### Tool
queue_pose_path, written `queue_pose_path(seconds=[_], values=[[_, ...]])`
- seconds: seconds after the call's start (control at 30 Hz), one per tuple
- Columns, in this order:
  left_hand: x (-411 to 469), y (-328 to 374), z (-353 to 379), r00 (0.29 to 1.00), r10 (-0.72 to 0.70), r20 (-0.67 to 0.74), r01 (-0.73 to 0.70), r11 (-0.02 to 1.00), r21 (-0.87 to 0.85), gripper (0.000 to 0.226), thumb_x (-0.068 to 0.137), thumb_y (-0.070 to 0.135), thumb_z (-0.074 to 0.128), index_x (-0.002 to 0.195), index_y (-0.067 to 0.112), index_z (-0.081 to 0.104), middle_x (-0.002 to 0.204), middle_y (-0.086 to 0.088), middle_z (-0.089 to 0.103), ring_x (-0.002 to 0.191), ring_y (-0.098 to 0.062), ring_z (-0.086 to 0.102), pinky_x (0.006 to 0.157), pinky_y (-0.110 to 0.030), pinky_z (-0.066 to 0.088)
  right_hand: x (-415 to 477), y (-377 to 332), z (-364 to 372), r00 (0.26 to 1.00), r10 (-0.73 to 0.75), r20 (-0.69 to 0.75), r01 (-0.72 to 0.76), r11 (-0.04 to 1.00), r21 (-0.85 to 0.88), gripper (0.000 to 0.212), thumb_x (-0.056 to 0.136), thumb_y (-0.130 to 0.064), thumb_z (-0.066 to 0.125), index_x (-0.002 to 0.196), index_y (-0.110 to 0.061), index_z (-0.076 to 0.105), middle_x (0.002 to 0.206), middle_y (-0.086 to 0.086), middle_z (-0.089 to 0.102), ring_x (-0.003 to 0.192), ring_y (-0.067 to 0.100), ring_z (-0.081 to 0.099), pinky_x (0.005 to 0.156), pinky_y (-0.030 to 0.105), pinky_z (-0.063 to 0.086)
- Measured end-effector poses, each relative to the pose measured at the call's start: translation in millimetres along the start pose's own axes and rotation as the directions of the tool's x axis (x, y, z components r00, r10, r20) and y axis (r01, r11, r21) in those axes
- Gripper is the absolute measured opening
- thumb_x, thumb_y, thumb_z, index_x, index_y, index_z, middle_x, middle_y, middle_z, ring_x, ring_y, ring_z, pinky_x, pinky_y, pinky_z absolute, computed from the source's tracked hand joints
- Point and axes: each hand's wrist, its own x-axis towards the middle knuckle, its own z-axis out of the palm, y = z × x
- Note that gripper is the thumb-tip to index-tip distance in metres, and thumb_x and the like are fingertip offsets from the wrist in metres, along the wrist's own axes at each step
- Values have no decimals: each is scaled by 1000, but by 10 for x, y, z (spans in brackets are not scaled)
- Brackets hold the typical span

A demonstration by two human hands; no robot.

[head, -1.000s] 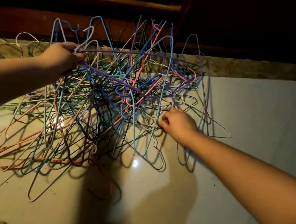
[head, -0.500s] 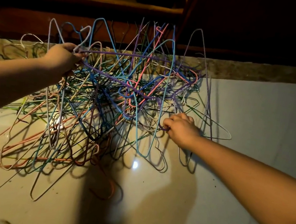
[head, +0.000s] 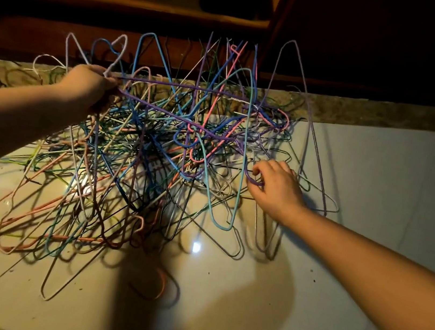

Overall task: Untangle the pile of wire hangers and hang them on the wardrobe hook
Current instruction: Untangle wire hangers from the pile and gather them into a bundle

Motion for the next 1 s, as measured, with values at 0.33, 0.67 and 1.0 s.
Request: queue_pose_path(seconds=[0.33, 0.67, 1.0], values=[[-50, 22, 48, 1000, 29, 7, -30, 998, 63, 26, 98, 8, 40, 78, 23, 48, 72, -3, 45, 53, -10, 39, 31, -8, 30, 109, 204, 98, 953, 296, 72, -300, 951, 67, 46, 89, -7, 51, 134, -15, 42, 130, 10, 48, 112, 31, 52, 85, 31, 43], [-8, -15, 23, 999, 47, 16, -48, 997, 67, 22, 98, 11, 43, 80, 22, 51, 74, -2, 49, 56, -10, 39, 35, -12, 34, 252, 254, 137, 912, 409, 36, -384, 818, 428, 34, 98, -24, 44, 131, -21, 51, 110, 12, 64, 97, 30, 59, 72, 27, 42], [26, -68, 26, 999, 32, -8, -32, 998, 46, 14, 97, 10, 43, 105, 16, 52, 75, -1, 50, 57, -10, 39, 50, -21, 32, 286, 422, 80, 951, 292, 99, -305, 935, 180, 35, 99, -30, 39, 131, -40, 49, 122, 11, 62, 100, 30, 61, 83, 32, 50]])
